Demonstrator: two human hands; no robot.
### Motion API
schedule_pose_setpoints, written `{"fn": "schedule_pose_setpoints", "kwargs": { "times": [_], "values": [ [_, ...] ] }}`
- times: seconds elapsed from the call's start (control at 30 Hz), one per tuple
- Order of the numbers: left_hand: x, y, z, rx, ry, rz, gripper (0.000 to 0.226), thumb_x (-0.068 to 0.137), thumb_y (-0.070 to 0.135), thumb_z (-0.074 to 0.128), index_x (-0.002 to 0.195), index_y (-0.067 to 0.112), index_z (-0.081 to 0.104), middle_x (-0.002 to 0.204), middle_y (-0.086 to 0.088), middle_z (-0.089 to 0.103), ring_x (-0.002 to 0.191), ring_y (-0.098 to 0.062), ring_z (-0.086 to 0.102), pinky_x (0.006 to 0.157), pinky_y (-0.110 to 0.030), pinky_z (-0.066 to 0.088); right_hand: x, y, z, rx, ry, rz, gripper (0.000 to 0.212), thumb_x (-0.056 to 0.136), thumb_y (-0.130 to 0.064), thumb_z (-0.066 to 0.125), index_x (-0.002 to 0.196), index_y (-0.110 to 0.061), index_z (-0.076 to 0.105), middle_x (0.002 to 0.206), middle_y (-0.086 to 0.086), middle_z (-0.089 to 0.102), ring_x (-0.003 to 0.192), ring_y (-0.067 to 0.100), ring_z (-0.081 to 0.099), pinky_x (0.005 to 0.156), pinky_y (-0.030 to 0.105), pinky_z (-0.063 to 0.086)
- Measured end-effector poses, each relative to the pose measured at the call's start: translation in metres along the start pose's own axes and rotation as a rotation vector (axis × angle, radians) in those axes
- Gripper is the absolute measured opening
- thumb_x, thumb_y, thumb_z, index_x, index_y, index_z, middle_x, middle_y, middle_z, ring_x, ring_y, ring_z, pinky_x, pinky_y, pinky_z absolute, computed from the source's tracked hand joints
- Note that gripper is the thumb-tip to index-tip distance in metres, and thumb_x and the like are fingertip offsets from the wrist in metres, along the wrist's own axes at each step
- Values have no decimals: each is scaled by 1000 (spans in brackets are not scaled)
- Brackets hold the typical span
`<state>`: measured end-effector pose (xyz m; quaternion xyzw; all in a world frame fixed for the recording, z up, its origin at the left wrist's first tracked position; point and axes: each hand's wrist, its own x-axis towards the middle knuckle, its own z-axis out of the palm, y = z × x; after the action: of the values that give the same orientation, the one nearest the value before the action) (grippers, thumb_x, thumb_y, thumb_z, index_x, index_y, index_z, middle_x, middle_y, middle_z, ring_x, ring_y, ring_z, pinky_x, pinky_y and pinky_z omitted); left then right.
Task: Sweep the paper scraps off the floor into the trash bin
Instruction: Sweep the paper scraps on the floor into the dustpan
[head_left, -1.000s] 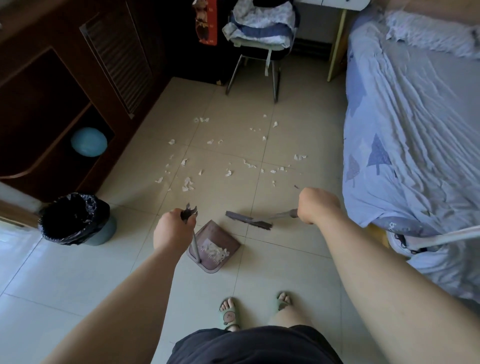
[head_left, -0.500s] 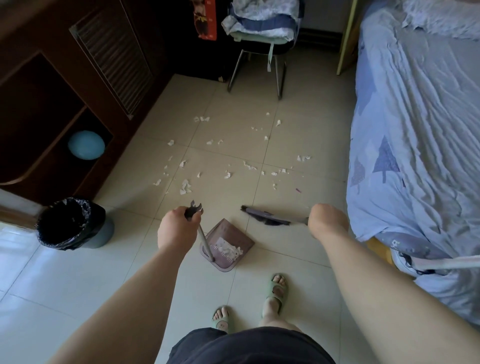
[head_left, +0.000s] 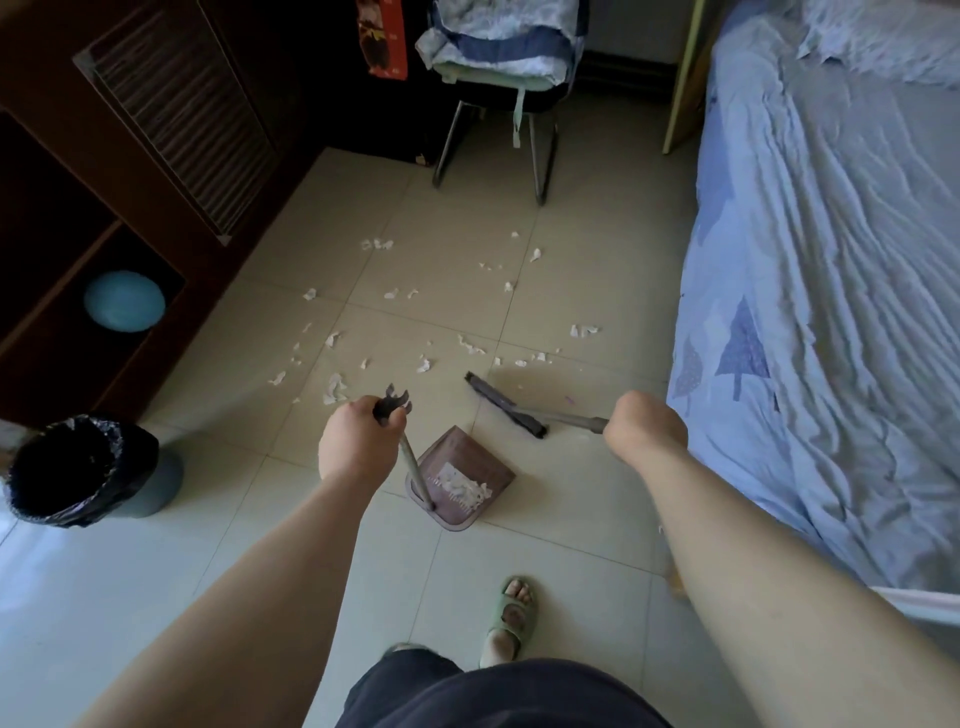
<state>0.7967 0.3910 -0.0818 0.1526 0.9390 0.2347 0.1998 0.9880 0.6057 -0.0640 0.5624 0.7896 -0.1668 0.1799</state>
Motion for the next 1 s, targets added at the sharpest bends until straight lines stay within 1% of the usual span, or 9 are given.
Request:
{"fn": "schedule_pose_setpoints", "kwargs": {
  "times": [0.07, 0.23, 0.33, 0.47, 0.6, 0.77, 0.87, 0.9, 1.0],
  "values": [
    [6, 16, 7, 11, 1, 20, 25, 87, 30, 54, 83, 12, 69, 74, -9, 66, 70, -31, 62, 55, -28, 42, 9, 16, -11, 42, 28, 35, 5, 87, -7, 54, 84, -11, 55, 78, 5, 55, 77, 29, 54, 65, 28, 42],
    [19, 49, 21, 18, 7, 72, 23, 87, 30, 55, 85, 11, 70, 76, -10, 67, 73, -32, 62, 59, -30, 46, 23, 45, -31, 123, 61, 102, 16, 89, -12, 57, 77, -12, 45, 75, 3, 49, 86, 31, 59, 66, 28, 41],
    [23, 65, 29, 40, -5, 116, 23, 87, 29, 56, 86, 11, 70, 75, -10, 67, 72, -32, 62, 57, -28, 43, 26, 55, -36, 172, 61, 132, 4, 90, -8, 52, 92, -11, 50, 88, 7, 53, 96, 31, 61, 68, 29, 39],
    [31, 82, 36, 52, -23, 163, 22, 88, 30, 57, 88, 12, 70, 77, -9, 68, 73, -32, 63, 60, -30, 47, 30, 62, -34, 236, 47, 210, 21, 89, -7, 51, 109, -6, 58, 111, 13, 62, 103, 32, 60, 72, 29, 40],
    [43, 89, 36, 84, -22, 200, 23, 91, 32, 59, 94, 12, 70, 81, -9, 69, 75, -31, 63, 61, -29, 46, 36, 57, -26, 272, 16, 281, 24, 88, -4, 50, 111, -4, 58, 106, 12, 61, 105, 31, 60, 76, 30, 45],
    [65, 85, 30, 95, -51, 204, 22, 90, 31, 60, 95, 12, 70, 82, -9, 69, 76, -31, 63, 63, -32, 50, 41, 26, -20, 239, -88, 306, 25, 86, -4, 54, 111, -6, 57, 101, 11, 62, 102, 30, 61, 72, 30, 45],
    [80, 80, 22, 105, -66, 208, 23, 90, 31, 60, 96, 11, 70, 82, -9, 69, 77, -32, 63, 65, -33, 51, 49, -7, -18, 224, -139, 275, 15, 83, -1, 52, 95, -9, 56, 71, 6, 52, 82, 28, 58, 65, 28, 44],
    [84, 79, 19, 107, -70, 208, 23, 90, 31, 60, 97, 11, 70, 83, -10, 69, 77, -32, 63, 66, -34, 51, 51, -19, -19, 229, -148, 259, 12, 82, 0, 51, 90, -9, 53, 66, 5, 47, 78, 27, 55, 64, 28, 42],
    [100, 77, 8, 106, -81, 215, 22, 89, 31, 60, 96, 11, 70, 82, -9, 69, 76, -32, 63, 65, -33, 51, 59, -51, -24, 285, -168, 245, 9, 82, 0, 49, 77, -7, 51, 71, 8, 52, 74, 26, 54, 63, 28, 42]
  ]
}}
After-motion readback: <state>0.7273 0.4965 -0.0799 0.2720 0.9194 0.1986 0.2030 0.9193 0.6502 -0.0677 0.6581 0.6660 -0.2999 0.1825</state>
